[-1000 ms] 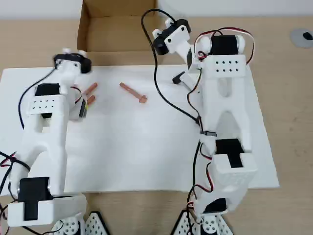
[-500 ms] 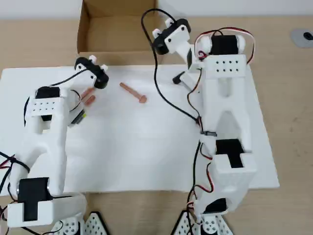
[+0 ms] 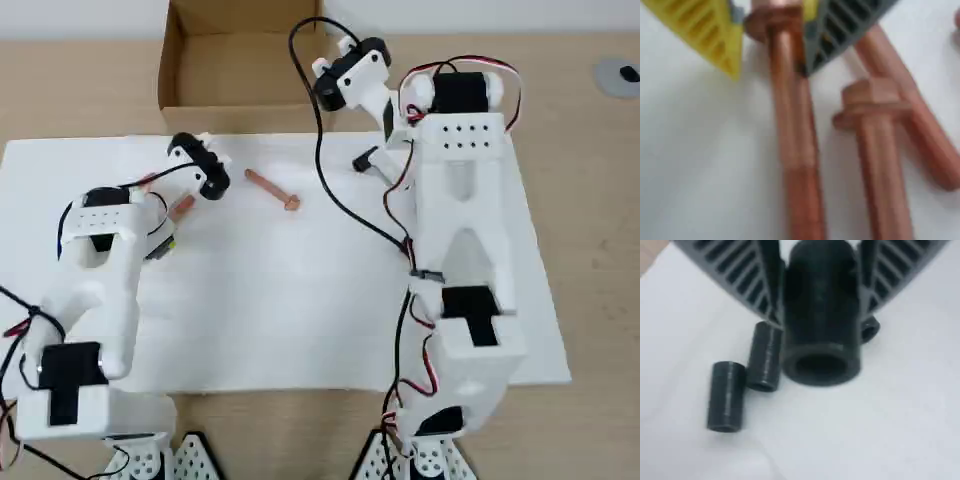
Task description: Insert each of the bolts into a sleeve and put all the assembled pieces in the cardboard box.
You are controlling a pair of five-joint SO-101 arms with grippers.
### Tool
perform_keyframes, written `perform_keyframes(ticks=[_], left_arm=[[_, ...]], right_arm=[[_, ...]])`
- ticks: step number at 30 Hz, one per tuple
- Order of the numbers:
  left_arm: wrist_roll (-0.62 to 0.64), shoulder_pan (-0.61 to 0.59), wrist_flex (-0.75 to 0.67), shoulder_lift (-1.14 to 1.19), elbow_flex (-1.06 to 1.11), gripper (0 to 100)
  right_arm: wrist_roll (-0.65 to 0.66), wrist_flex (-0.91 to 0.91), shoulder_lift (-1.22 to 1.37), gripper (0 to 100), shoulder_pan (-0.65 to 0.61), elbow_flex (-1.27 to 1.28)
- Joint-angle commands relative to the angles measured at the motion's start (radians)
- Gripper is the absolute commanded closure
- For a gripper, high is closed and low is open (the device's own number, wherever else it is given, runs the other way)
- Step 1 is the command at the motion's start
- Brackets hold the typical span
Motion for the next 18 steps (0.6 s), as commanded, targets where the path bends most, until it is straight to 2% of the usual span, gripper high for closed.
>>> perform_keyframes(ticks=[1, 10, 12, 18], left_arm=[[-0.006, -0.014, 0.002, 0.079, -0.043, 90], [0.014, -0.014, 0.106, 0.122, -0.121, 92], [0.052, -0.011, 0.107, 0.117, -0.124, 99], [0.224, -0.008, 0.124, 0.113, -0.233, 99]], right_arm=[[-0.005, -0.002, -0.124, 98.8, -0.008, 0.001], [-0.005, 0.006, -0.165, 98.8, -0.01, 0.002], [-0.005, 0.006, -0.165, 98.8, -0.008, 0.002], [-0.008, 0.011, -0.165, 98.8, -0.008, 0.002]])
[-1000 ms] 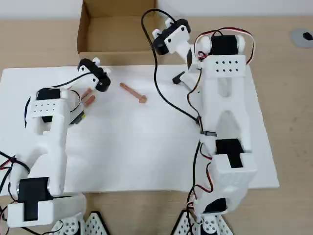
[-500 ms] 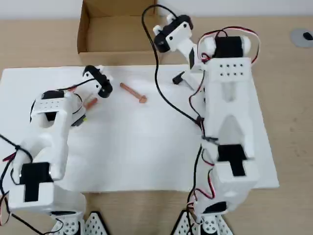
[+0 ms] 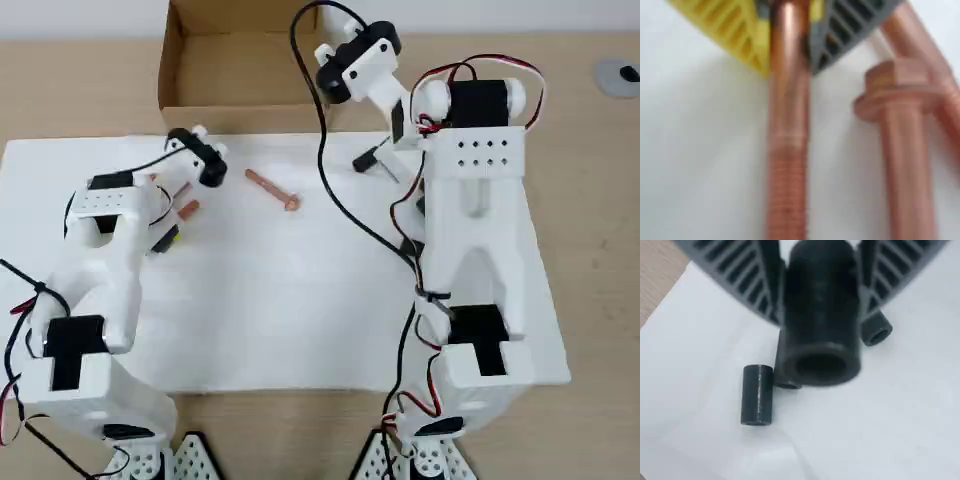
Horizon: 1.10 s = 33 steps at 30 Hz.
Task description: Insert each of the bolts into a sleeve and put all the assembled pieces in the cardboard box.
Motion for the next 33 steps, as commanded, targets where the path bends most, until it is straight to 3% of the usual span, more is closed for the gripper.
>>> perform_keyframes(ticks=[1, 8, 12, 15, 21, 24, 33], left_arm=[[0.066, -0.006, 0.037, -0.019, -0.104, 99], [0.066, 0.021, 0.199, -0.182, -0.212, 99], [-0.012, 0.077, 0.319, -0.311, -0.21, 99], [-0.15, 0.115, 0.454, -0.386, -0.192, 99], [-0.709, 0.11, 0.798, -0.46, -0.064, 99], [-0.91, 0.051, 0.796, -0.467, 0.029, 99], [-0.944, 0.063, 0.79, -0.464, 0.009, 99]], right_arm=[[-0.009, 0.005, -0.059, 98.8, -0.008, -0.004], [-0.011, 0.015, -0.059, 98.8, -0.007, -0.002], [-0.011, 0.012, -0.064, 98.8, -0.005, 0.019], [-0.011, 0.012, -0.064, 98.8, -0.005, 0.016], [-0.011, 0.015, -0.064, 98.8, 0.016, 0.018], [-0.012, 0.017, -0.065, 98.8, 0.038, 0.018], [-0.012, 0.018, -0.065, 98.8, 0.114, 0.021]])
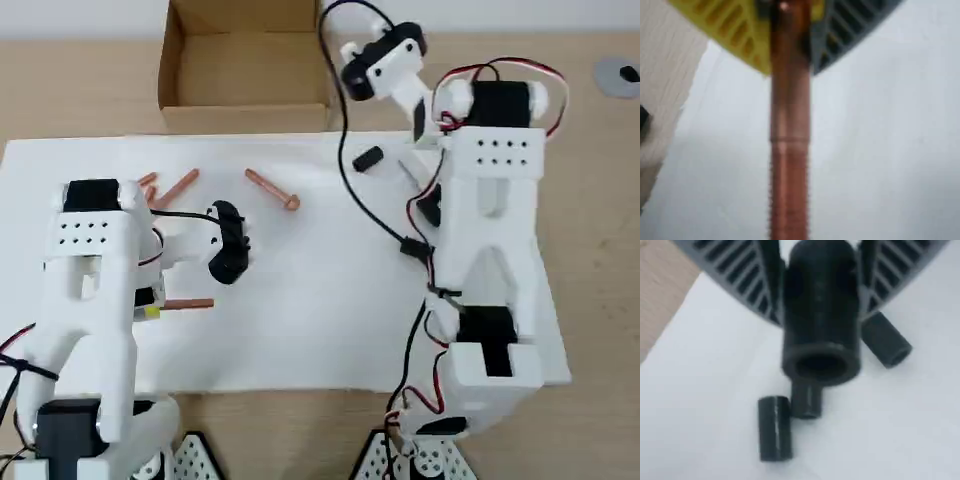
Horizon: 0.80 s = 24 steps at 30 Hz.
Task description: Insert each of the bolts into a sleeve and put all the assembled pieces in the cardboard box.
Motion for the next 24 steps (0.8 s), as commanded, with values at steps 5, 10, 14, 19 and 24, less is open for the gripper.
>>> perform_keyframes(ticks=[5, 10, 14, 19, 24], left_arm=[[-0.255, 0.005, -0.057, -0.019, -0.017, 98], [-0.126, 0.005, -0.178, 0.041, -0.029, 90], [-0.077, 0.006, -0.216, 0.094, -0.029, 85], [-0.038, 0.008, -0.212, 0.104, -0.046, 80], [0.543, 0.1, -0.21, 0.104, -0.229, 80]], right_arm=[[-0.008, 0.015, -0.061, 98.8, 0.028, 0.048], [-0.006, 0.014, -0.147, 98.8, 0.015, 0.07], [0.0, 0.008, -0.239, 98.8, -0.022, 0.134], [0.0, -0.021, -0.289, 98.8, -0.024, 0.249], [0.0, -0.037, -0.329, 98.8, -0.022, 0.323]])
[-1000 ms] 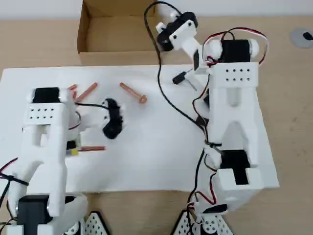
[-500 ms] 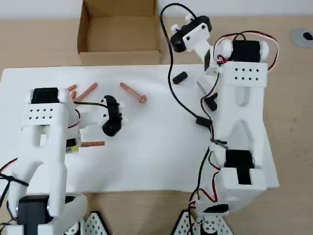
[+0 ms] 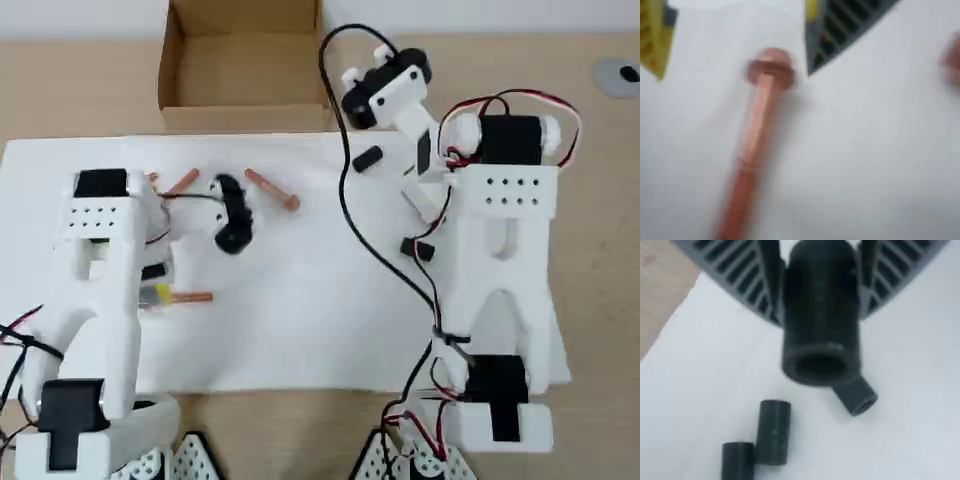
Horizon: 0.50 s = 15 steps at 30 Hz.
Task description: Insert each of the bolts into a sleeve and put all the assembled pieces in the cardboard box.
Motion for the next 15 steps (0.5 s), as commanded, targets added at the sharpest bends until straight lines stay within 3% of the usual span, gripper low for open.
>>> perform_keyframes(ticks=[1, 5, 8, 10, 15], left_arm=[[0.597, 0.071, -0.005, -0.002, -0.19, 80], [1.335, 0.06, 0.068, 0.002, -0.304, 80], [1.768, 0.061, 0.112, 0.004, -0.238, 80], [1.903, 0.015, 0.132, 0.004, -0.144, 80], [2.084, -0.04, 0.077, -0.004, 0.072, 80]], right_arm=[[-0.002, -0.029, -0.073, 98.8, -0.008, 0.03], [0.0, -0.031, -0.097, 98.8, -0.012, 0.058], [0.0, -0.043, -0.102, 98.8, -0.012, 0.077], [0.0, -0.041, -0.101, 98.8, -0.013, 0.084], [0.015, -0.041, -0.096, 98.8, -0.015, 0.088]])
